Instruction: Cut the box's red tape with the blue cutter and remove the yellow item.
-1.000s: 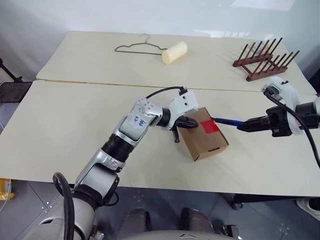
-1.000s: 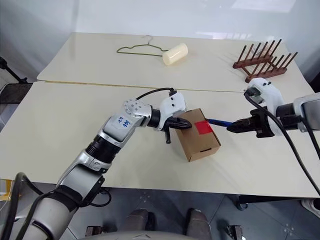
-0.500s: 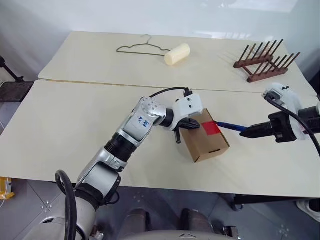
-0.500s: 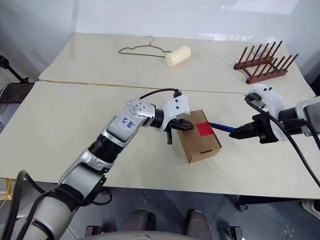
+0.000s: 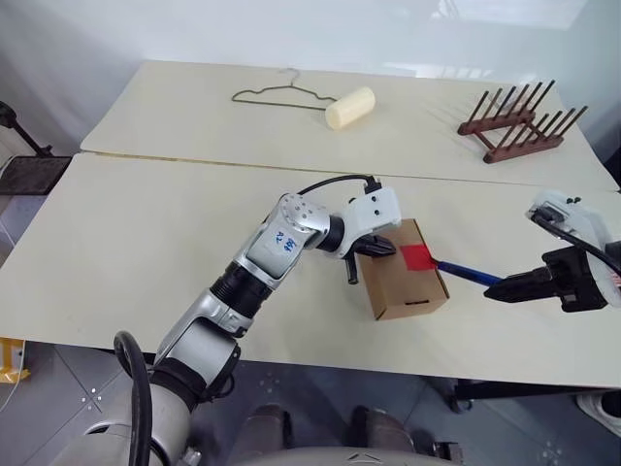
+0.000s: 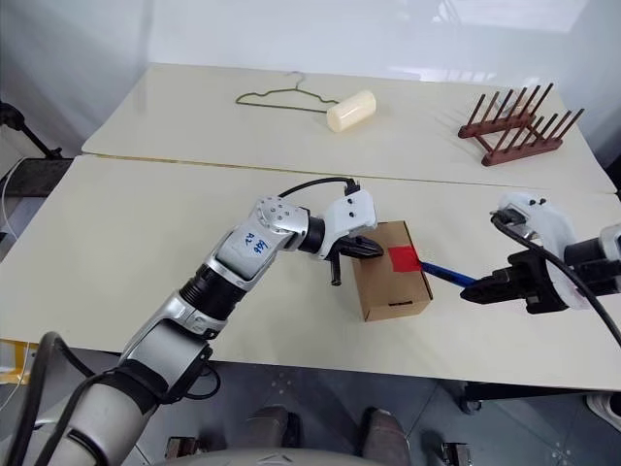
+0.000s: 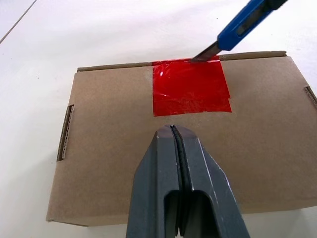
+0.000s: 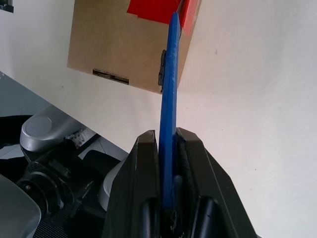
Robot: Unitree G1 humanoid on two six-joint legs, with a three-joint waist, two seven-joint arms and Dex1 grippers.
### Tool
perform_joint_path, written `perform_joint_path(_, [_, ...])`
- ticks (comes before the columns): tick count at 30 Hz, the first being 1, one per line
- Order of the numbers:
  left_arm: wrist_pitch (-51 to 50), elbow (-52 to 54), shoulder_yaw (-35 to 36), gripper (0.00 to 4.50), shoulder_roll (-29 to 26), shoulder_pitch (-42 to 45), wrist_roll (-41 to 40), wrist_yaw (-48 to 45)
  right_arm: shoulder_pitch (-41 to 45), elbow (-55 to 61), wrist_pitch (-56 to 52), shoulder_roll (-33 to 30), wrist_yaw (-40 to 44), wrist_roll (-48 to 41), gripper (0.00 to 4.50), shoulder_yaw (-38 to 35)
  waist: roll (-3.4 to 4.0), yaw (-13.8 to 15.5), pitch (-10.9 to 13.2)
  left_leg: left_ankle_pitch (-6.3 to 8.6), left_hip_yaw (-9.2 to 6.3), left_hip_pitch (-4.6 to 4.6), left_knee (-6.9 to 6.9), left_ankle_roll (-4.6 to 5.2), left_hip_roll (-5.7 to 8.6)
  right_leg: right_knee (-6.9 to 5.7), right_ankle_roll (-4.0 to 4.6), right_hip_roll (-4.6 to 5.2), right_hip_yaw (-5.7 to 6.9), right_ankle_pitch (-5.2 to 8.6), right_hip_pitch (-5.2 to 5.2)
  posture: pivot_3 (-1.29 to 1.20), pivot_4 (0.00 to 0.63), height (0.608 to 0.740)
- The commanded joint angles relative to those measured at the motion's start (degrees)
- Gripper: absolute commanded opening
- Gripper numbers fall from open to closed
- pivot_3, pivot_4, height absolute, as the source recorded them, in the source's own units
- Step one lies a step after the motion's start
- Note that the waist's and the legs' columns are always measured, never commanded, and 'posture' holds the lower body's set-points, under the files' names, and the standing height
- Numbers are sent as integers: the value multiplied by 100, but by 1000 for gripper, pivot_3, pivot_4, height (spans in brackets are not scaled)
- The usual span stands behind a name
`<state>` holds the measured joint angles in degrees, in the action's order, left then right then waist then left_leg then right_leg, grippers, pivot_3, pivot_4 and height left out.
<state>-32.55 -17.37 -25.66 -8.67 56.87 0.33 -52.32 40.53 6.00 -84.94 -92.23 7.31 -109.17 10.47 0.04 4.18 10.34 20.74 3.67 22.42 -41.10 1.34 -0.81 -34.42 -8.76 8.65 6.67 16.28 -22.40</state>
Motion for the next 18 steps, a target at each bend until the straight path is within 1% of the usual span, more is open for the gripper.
perform_joint_path(1, [-160,-474,-504,0,50,-256,299,-73,-209,445,40,-228,499,-383,147,-31,0,4,-4,0,0,0,0,0,0,0,0,0,0,0,0,0,150,740])
perform_joint_path(9, [-167,-466,-500,0,20,-282,300,-99,-930,650,167,-1042,1072,-383,147,-381,-6,2,-20,2,-3,-1,-1,3,-3,1,4,2,-1,1,1,0,150,740])
perform_joint_path(14, [-155,-378,-423,0,-8,-320,242,-102,-1019,397,113,-1322,1603,-383,147,-876,-5,4,-20,3,-19,-1,-1,3,-4,3,6,3,-5,2,-1,0,150,740])
perform_joint_path(18, [-76,-175,-110,0,-68,-355,-23,-219,-689,-152,-107,-1055,2621,687,147,-1414,-4,-22,-20,3,-34,-1,0,3,-5,20,11,1,-10,2,-3,0,150,740])
